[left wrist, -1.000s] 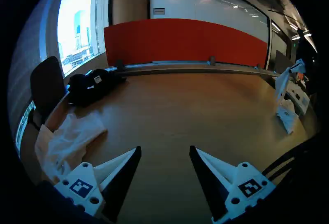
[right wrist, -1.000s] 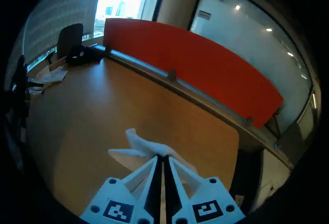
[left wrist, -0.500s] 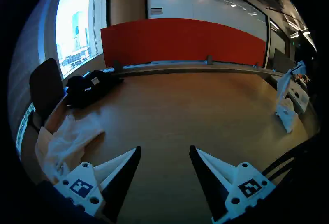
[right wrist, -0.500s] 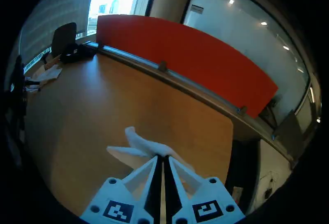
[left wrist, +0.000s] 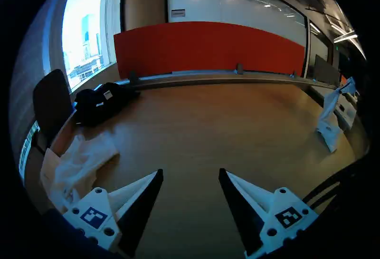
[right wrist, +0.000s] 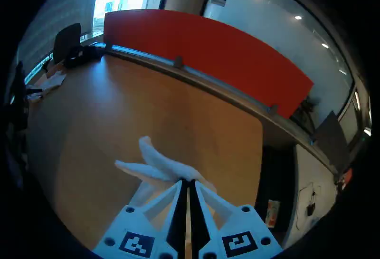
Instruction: Fold towel
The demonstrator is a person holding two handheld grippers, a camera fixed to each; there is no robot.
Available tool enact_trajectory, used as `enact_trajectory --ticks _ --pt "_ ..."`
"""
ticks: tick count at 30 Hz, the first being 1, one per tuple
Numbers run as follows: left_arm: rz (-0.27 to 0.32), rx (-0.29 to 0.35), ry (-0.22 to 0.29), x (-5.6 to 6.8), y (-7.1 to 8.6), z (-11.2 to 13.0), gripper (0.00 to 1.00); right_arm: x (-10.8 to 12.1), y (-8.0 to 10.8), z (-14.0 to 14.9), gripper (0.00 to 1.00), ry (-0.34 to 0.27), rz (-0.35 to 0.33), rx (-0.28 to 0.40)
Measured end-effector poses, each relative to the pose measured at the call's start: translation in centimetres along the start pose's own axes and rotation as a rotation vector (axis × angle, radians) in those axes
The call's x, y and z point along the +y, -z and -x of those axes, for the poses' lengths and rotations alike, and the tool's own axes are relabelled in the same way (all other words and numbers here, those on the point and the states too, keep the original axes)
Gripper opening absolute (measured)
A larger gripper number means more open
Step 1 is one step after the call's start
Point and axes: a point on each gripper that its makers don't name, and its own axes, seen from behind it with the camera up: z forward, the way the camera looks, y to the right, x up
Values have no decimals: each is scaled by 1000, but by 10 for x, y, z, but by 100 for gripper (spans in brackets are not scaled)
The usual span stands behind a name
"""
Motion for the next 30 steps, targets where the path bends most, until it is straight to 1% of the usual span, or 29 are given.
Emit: enact_trajectory --ticks 6,18,24,30 --pt "4 -4 -6 0 0 1 87 5 7 34 5 -34 20 -47" --pt "10 -3 -12 3 -1 1 86 3 10 79 5 -43 42 -125" --pt "6 -3 -11 1 0 2 87 3 8 103 5 -77 62 -164" --pt "3 -2 -17 -1 1 1 87 0 4 132 5 -133 83 -207"
